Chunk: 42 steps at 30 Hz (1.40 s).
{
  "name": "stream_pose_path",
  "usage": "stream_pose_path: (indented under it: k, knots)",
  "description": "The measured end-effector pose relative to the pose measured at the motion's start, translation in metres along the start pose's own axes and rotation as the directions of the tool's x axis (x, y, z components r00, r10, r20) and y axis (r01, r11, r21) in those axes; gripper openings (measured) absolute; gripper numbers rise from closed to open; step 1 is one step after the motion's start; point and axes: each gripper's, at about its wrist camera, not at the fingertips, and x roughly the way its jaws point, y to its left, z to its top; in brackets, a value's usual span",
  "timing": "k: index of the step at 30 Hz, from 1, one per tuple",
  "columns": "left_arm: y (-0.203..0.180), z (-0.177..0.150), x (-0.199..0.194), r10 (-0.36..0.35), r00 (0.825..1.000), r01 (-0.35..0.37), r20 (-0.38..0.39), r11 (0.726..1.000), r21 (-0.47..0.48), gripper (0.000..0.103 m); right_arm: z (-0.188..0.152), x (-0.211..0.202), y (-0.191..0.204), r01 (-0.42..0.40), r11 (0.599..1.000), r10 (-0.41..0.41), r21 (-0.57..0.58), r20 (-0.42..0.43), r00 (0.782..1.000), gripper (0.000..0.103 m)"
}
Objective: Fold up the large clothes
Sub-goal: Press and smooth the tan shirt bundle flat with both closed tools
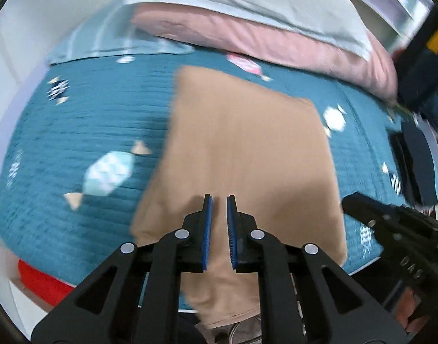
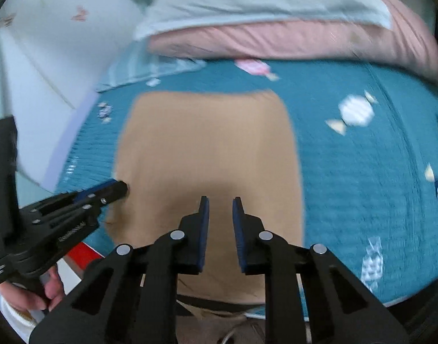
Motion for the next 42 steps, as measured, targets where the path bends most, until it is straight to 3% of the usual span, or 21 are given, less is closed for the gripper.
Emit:
stream_pose_path:
  k: [8,15,19,21,24,27,30,33,39,42]
  knots:
    - [0.012,-0.012,0.050,0.065,0.992,-0.066,-0.109,0.998,-0.008,0.010,-0.024,0.038,-0.023,-0.006,0.999,0.013,0.045,-0.139,0.990,0.016]
    - [0.035,-0.011,0.068,0.114,0.988,-0.116,-0.101,0.993,-0.021,0.005,-0.021,0.058,-0.004,-0.033,0.999,0.037,0.019,-0.196,0.980,0.016]
    - [0.063,-0.012,0.092,0.074,0.993,-0.081,-0.091,0.993,-0.081,0.005,-0.026,0.090,0.009,-0.044,0.999,0.047,0.016,-0.270,0.962,0.014]
    - [0.064,-0.010,0.093,0.077,0.993,-0.083,-0.092,0.994,-0.068,0.004,-0.028,0.103,0.013,-0.023,0.999,0.017,-0.022,-0.252,0.968,0.014]
    - [0.055,-0.004,0.082,0.121,0.987,-0.123,-0.101,0.992,-0.014,0.004,-0.021,0.092,0.014,-0.021,1.000,0.024,0.015,-0.267,0.963,0.015]
    - [0.047,0.006,0.060,0.104,0.991,-0.105,-0.088,0.994,-0.014,0.005,-0.014,0.071,0.014,-0.034,0.999,0.036,0.014,-0.231,0.972,0.016]
    - [0.033,0.020,0.033,0.064,0.998,-0.064,-0.011,0.998,0.005,0.005,0.006,0.038,0.006,-0.077,0.996,0.082,0.050,-0.108,0.991,0.017]
    - [0.019,0.048,0.021,0.041,0.997,-0.043,0.066,0.999,0.028,0.005,0.026,0.019,-0.002,-0.055,0.997,0.054,0.050,0.028,0.998,0.018]
    - [0.014,0.100,0.063,-0.038,0.986,0.034,0.161,0.999,0.023,0.005,0.066,0.036,-0.013,-0.044,0.998,0.032,0.055,0.213,0.976,0.018]
    - [0.017,0.107,0.087,-0.068,0.976,0.064,0.209,0.998,0.026,0.005,0.085,0.066,-0.013,-0.040,0.998,0.028,0.050,0.232,0.972,0.018]
